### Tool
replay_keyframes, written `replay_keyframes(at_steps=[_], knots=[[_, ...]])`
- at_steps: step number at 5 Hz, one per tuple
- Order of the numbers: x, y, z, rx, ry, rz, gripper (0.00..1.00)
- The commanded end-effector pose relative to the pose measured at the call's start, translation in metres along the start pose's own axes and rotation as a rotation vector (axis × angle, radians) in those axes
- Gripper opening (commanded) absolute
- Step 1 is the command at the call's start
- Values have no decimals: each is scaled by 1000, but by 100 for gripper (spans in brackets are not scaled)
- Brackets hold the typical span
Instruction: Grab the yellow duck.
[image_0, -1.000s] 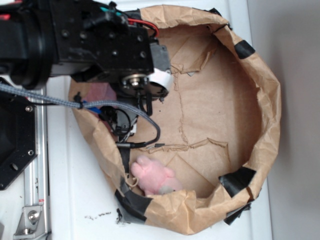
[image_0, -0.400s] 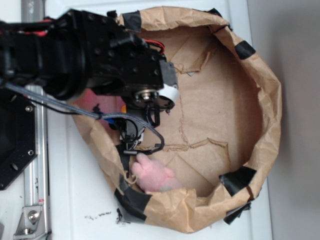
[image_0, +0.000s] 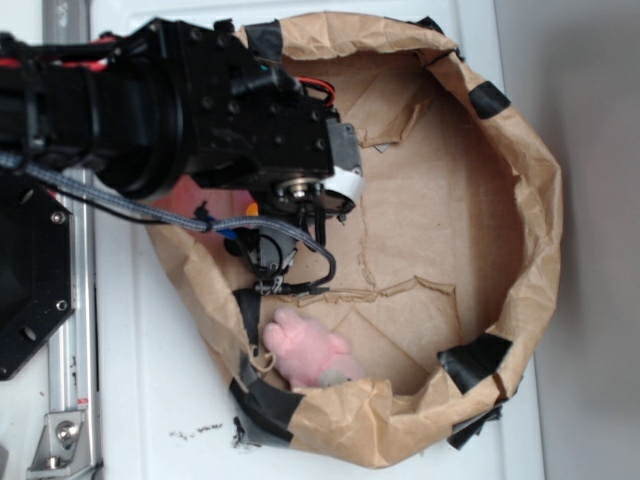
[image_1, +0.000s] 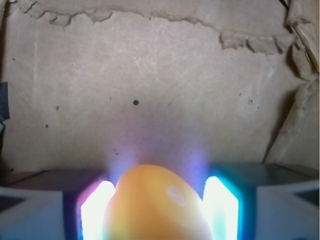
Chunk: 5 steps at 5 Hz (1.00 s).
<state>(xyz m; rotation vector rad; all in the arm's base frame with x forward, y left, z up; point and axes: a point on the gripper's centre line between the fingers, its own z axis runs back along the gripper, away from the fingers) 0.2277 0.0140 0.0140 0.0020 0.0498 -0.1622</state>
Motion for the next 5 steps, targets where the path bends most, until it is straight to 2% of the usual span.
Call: replay_keyframes(at_steps=[1,2,3,4,5], knots=[[43,2,60,-19,-134,41,0],[60,2,84,6,-203,122,0],[64,7,90,-20,-255,144,0],[66,5,91,-22,-262,141,0],[65,4,84,1,-233,147,0]])
